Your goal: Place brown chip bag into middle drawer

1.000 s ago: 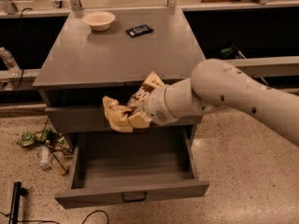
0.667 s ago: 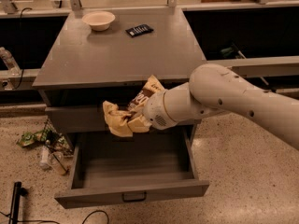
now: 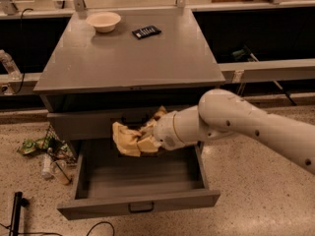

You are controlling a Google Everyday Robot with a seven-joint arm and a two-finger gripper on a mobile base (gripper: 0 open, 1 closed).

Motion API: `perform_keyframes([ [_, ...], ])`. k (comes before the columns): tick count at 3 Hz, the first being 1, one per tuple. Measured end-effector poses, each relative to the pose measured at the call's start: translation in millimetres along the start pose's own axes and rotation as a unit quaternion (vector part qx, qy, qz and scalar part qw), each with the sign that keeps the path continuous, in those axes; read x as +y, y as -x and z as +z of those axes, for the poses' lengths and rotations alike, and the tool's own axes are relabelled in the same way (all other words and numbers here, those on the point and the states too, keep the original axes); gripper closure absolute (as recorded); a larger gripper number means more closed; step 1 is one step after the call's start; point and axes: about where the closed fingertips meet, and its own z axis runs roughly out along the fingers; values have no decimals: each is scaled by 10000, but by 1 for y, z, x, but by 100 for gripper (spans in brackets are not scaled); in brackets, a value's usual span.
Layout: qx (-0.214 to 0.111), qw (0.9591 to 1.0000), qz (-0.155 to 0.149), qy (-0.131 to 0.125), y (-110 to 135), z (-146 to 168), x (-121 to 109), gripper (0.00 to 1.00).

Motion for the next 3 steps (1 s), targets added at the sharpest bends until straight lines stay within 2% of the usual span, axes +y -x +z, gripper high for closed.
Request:
perform_keyframes([
  [1,-14,10000,-7,97,-55,39,-31,100],
  [2,35,9999,-75,136,-84,59,-54,100],
  [3,132,9994,-109,300,-110,83,-69,100],
])
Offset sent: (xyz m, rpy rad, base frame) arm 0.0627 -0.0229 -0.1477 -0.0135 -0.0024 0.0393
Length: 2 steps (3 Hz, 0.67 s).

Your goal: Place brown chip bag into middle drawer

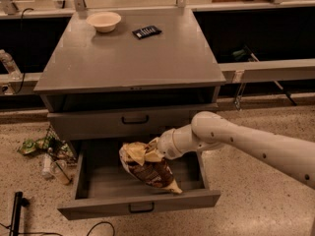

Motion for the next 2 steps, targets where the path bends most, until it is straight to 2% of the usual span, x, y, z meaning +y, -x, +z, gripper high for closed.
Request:
perform_keyframes([
  [1,241,9996,141,-28,-39,25,-12,78],
  [2,331,9989,215,-269,-56,33,-22,47],
])
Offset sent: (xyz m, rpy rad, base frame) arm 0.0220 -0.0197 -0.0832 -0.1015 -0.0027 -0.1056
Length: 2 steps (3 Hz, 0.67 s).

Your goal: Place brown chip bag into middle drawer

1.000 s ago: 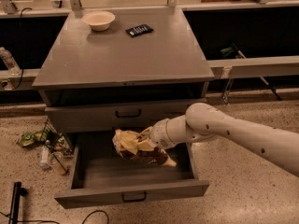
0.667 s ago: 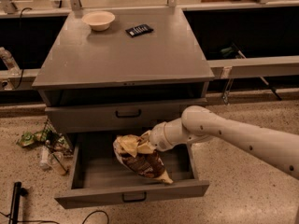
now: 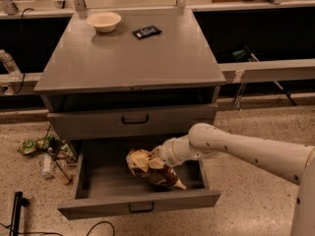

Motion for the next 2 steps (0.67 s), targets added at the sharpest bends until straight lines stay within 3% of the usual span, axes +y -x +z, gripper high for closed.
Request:
perform_keyframes([
  [1,-43,9997,80,-208,3,-9,3,16],
  [2,-104,9991,20,-420,18,-35,3,0],
])
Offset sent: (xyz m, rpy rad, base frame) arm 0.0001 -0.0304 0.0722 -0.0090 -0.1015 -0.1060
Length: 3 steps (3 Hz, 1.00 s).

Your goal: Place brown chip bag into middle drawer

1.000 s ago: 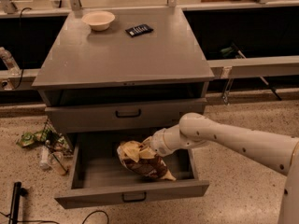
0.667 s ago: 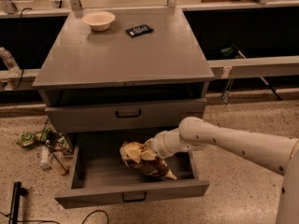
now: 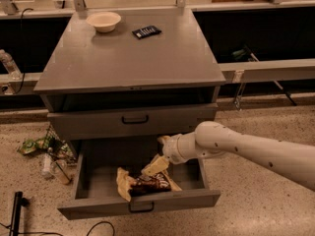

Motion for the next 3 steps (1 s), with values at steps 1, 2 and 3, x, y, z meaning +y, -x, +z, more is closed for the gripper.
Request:
perform_keyframes([
  [1,-307,9989,278,-234,15,-37,17,0],
  [2,-843,9947,431,-404,34,-97,32,0],
  [3,-934,9942,352,-388,21,-128,44,0],
])
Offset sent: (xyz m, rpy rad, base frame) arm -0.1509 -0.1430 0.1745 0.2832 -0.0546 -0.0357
